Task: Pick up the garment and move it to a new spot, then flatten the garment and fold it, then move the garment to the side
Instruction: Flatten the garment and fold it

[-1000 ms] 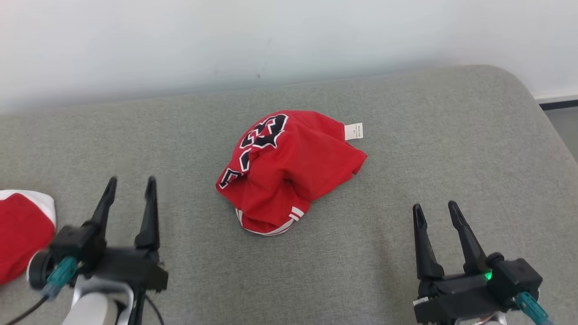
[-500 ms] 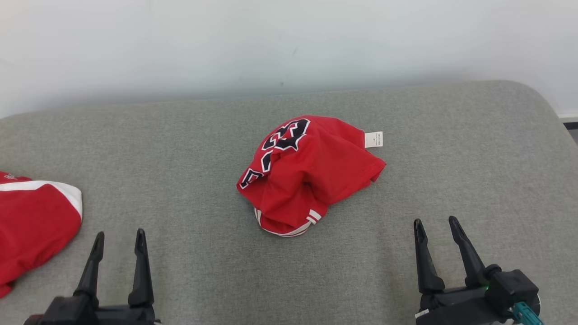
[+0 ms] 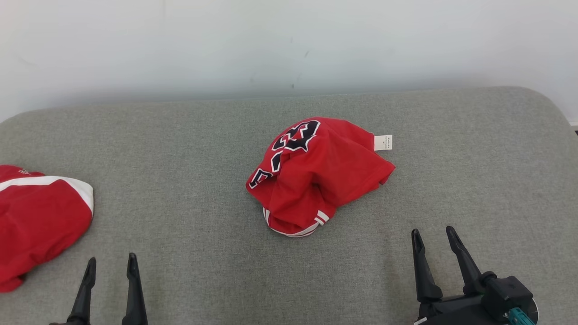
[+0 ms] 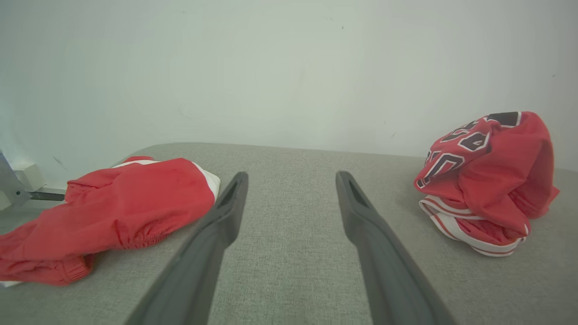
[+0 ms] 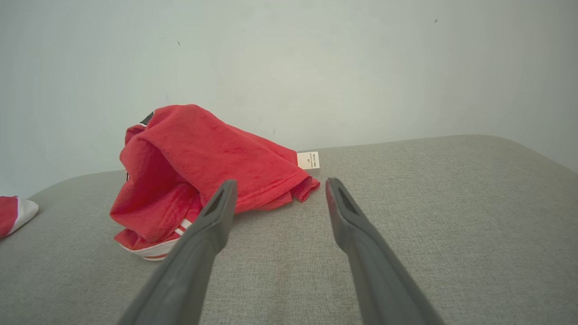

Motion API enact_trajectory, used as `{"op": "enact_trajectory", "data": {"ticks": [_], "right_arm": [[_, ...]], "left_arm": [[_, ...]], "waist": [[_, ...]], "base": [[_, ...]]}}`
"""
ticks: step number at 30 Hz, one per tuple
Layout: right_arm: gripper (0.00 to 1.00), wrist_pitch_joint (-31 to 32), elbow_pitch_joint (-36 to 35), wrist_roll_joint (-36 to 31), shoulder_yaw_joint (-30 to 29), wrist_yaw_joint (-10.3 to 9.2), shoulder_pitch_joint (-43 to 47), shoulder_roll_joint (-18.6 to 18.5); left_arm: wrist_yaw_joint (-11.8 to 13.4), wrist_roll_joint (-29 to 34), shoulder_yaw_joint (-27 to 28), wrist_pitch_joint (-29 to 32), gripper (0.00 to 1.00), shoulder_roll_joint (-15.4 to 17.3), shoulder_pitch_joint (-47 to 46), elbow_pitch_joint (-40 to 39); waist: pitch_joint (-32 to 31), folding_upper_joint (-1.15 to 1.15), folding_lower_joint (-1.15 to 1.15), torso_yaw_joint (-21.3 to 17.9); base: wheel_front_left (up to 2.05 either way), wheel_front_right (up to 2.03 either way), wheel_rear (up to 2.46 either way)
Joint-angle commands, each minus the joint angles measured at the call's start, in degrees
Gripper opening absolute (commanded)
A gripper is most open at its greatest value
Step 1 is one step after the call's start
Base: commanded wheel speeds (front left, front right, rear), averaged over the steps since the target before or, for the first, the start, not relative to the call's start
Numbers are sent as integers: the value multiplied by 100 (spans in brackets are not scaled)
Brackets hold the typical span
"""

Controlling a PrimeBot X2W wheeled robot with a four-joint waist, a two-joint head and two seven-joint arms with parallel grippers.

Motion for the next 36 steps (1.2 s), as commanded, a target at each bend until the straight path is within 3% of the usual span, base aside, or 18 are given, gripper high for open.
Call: {"op": "enact_trajectory", "data": {"ticks": [1, 36], "right_arm": [[100, -10, 9, -53, 12, -12, 61, 0], [100, -10, 202, -92, 101, -12, 178, 0]], "left_arm": [[-31, 88, 36, -21, 100, -36, 76, 18], [-10, 203, -175, -22, 100, -76, 220, 175]], "waist": [[-4, 0, 0, 9], [-81, 0, 0, 10]], "base": [[0, 0, 0], [0, 0, 0]]}}
